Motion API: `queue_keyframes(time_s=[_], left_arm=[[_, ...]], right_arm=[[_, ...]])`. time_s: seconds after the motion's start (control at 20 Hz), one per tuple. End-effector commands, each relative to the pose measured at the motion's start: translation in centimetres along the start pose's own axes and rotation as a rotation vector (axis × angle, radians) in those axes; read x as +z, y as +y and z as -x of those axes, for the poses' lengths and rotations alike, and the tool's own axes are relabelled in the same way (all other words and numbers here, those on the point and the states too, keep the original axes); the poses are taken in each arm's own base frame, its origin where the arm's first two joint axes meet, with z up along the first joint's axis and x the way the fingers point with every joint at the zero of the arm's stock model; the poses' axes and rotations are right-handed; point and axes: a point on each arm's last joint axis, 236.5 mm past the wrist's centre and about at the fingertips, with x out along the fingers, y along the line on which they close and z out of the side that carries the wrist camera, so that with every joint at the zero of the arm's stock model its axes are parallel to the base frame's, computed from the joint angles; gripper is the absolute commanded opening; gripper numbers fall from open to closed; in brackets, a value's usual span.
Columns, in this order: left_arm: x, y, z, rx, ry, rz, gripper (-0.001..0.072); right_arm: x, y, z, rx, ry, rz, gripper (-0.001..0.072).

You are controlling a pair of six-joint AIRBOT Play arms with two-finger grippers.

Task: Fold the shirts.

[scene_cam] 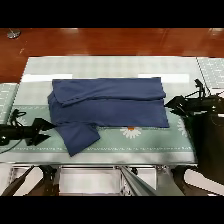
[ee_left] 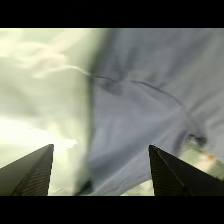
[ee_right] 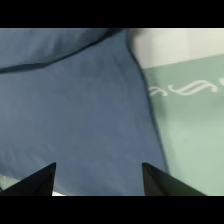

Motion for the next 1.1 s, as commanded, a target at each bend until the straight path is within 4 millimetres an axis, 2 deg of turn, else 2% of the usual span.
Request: queue_keyframes(time_s=[0.0, 0.15, 0.3, 0.35, 0.4, 0.45, 0.6, 0.75, 0.9, 1.05], left_arm=[[-0.3, -2.5, -2.7, -0.149, -0.073, 0.013, 0.0701], [-2.0, -3.0, -4.9, -0.123, -0.045, -0.06, 0.0701], [-3.7, -4.1, -5.6, -0.116, 0.013, -0.139, 0.07], [-4.1, -4.4, -5.5, -0.123, 0.031, -0.149, 0.062], [-4.5, -4.8, -5.2, -0.136, 0.052, -0.173, 0.0197], [-4.8, -5.3, -4.9, -0.15, 0.068, -0.228, 0.002], [-4.5, -6.3, -4.3, -0.165, 0.069, -0.259, 0.0019], [-4.2, -7.1, -4.0, -0.191, 0.057, -0.254, 0.002], [-4.2, -7.2, -4.0, -0.194, 0.057, -0.252, 0.002], [-4.2, -7.2, -4.0, -0.194, 0.056, -0.252, 0.002]], right_arm=[[-0.2, 1.2, -0.7, 0.029, -0.017, 0.006, 0.0613], [0.6, 0.7, 0.0, 0.035, -0.044, -0.019, 0.0613], [1.8, -2.3, 2.3, 0.02, -0.1, -0.098, 0.0613], [1.3, -3.8, 3.1, -0.004, -0.088, -0.126, 0.0613], [0.1, -5.4, 3.5, -0.049, -0.047, -0.158, 0.0613], [-2.0, -6.7, 3.4, -0.1, 0.031, -0.206, 0.0613], [-6.7, -6.4, 1.2, -0.115, 0.185, -0.228, 0.0613], [-8.7, -5.8, -0.8, -0.146, 0.276, -0.16, 0.0613], [-8.1, -5.2, -2.7, -0.126, 0.274, -0.158, 0.0613], [-5.4, -4.4, -3.1, -0.09, 0.185, -0.171, 0.0612]])
